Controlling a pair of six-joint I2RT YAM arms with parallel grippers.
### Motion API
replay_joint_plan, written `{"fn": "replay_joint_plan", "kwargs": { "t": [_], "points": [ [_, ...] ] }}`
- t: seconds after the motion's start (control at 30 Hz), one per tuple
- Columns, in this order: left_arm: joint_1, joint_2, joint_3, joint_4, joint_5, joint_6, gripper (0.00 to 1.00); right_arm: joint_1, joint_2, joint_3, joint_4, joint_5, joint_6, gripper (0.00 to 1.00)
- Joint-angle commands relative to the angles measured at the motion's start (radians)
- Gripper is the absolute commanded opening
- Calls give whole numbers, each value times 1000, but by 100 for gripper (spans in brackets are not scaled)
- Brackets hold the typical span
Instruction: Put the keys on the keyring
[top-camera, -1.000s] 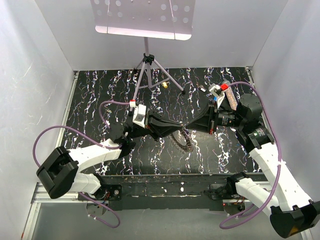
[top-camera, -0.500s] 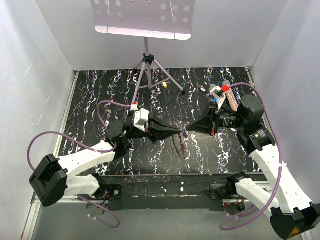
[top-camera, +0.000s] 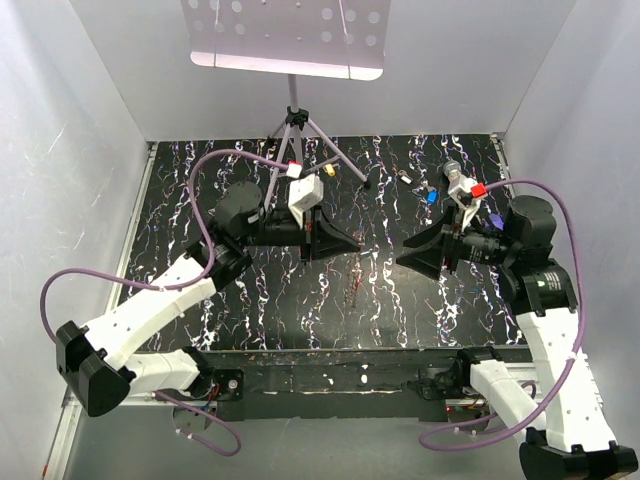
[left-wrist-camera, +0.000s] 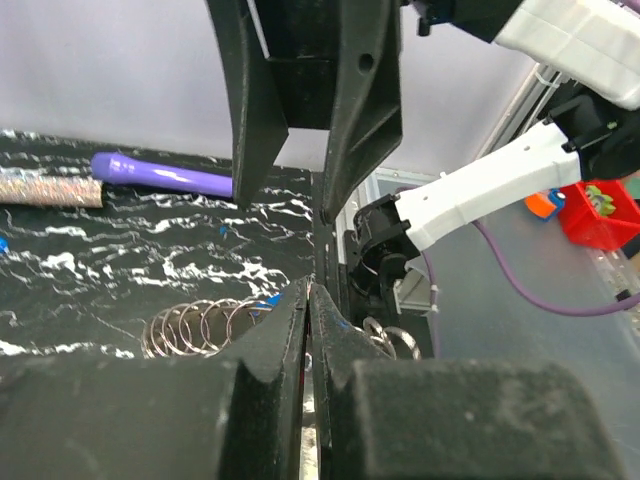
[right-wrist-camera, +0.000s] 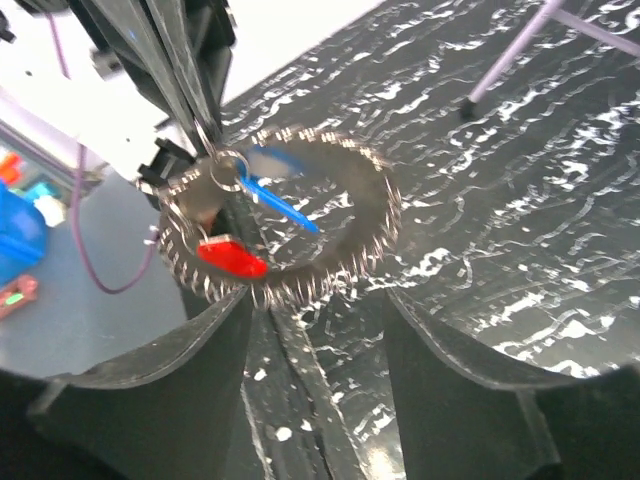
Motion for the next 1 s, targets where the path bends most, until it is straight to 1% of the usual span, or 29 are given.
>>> {"fn": "replay_joint_plan", "kwargs": {
  "t": [0.0,0.07,0.17,0.23,0.37,0.43,0.53,0.67,0.77,0.93,0.97],
  "points": [
    [6,60,153,-429,-8,-11,0,-57,-35,80,-252,24,-263,64],
    [6,81,190,-505,-38,-27,0,-73,-49,92,-304,50,-311,68],
    [6,101,237,-602,-123,-31,0,-100,-77,85,-331,79,-337,71],
    [6,114,269,-671,-170,-20,0,-122,-90,76,-351,73,-348,72],
    [8,127,297,-717,-256,-16,0,-168,-107,48,-389,64,-355,72],
    [15,140,300,-736,-296,-13,0,-211,-119,30,-403,49,-357,72],
    [60,135,271,-733,-356,-25,0,-238,-147,-9,-404,34,-357,73],
    [164,76,204,-688,-407,-48,0,-277,-193,-70,-395,21,-352,73],
    [268,49,184,-688,-443,-42,0,-304,-231,-113,-375,6,-340,73],
    [483,51,170,-681,-476,-36,0,-340,-267,-141,-332,-5,-319,73],
    [541,54,167,-666,-470,-34,0,-344,-270,-147,-320,-11,-311,73]
  ]
}}
